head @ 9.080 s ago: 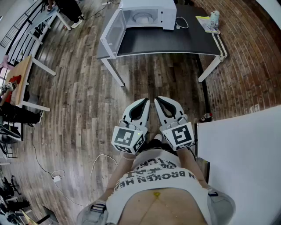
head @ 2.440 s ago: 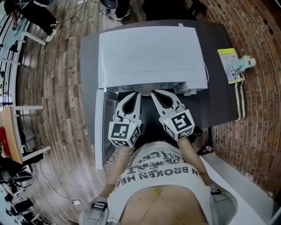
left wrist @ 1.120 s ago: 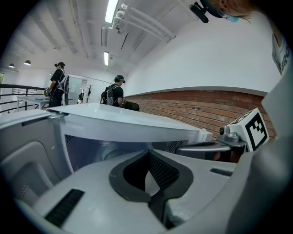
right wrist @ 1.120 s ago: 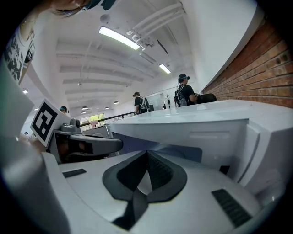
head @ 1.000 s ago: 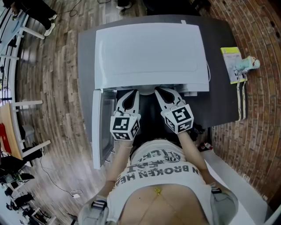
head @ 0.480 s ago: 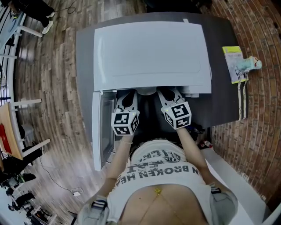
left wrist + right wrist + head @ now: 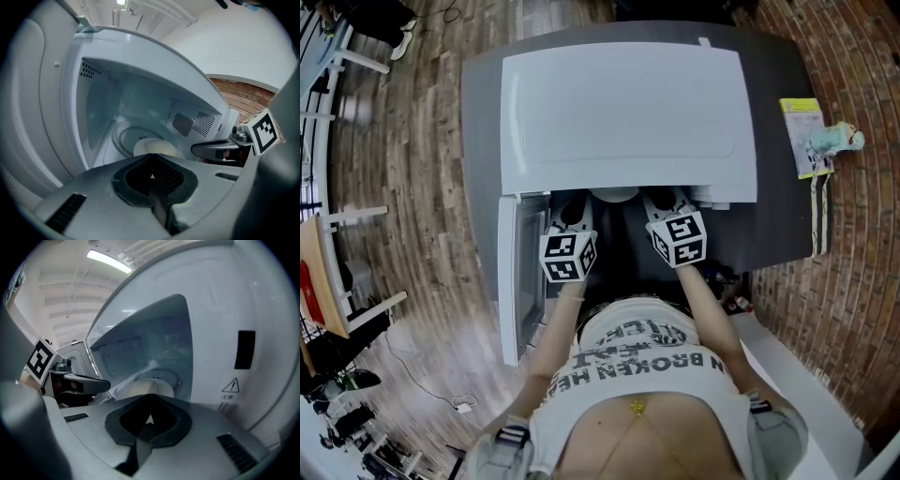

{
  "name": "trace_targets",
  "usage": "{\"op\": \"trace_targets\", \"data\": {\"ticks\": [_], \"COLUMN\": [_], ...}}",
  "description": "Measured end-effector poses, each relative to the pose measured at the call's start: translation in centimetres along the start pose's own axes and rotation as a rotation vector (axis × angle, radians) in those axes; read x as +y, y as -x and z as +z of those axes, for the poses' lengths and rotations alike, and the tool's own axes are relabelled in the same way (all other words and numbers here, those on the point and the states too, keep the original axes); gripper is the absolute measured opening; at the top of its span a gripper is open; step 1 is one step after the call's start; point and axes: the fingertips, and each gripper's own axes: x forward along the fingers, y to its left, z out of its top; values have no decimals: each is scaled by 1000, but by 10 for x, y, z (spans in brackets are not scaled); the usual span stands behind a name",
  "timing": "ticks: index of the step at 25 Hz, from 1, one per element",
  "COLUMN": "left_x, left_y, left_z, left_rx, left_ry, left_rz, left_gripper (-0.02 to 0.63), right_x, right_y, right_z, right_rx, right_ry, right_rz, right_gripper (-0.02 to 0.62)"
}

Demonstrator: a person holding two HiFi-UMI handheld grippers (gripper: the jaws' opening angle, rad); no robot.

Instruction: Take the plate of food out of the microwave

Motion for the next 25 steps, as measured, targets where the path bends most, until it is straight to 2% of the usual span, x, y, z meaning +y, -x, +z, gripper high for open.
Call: {"op": "trace_targets", "data": {"ticks": [4,8,9,10,15,22,25], "left_x": [10,19,21,22,28,34,35], "left_y": [-8,-17,-18,-19,-25,-36,-39], "left_z": [-10,-19,-19,-20,-19,-24,-24], "left_rx": [23,28,22,18,-8,-9,-16], "left_ry": [84,203,222,237,334,443,468], "left_rz": [9,16,19,20,7,-22,-42], "left_gripper": [6,9,27,57,97,110,110], "right_x": [-5,-9,-9,-10,-7,-17,-19], "right_y": [-4,-8,-8,-9,-14,-19,-21], "right_z": [-6,-8,-9,-10,-12,-21,-24], "right_rx": [5,-22,-31,-39,-61,-80,-81], "right_ry": [-32,-119,-148,-177,-282,-474,-516], "right_rz": [-38,-83,-86,-86,-77,-109,-121], "right_gripper": [9,11,14,21,114,141,155]}}
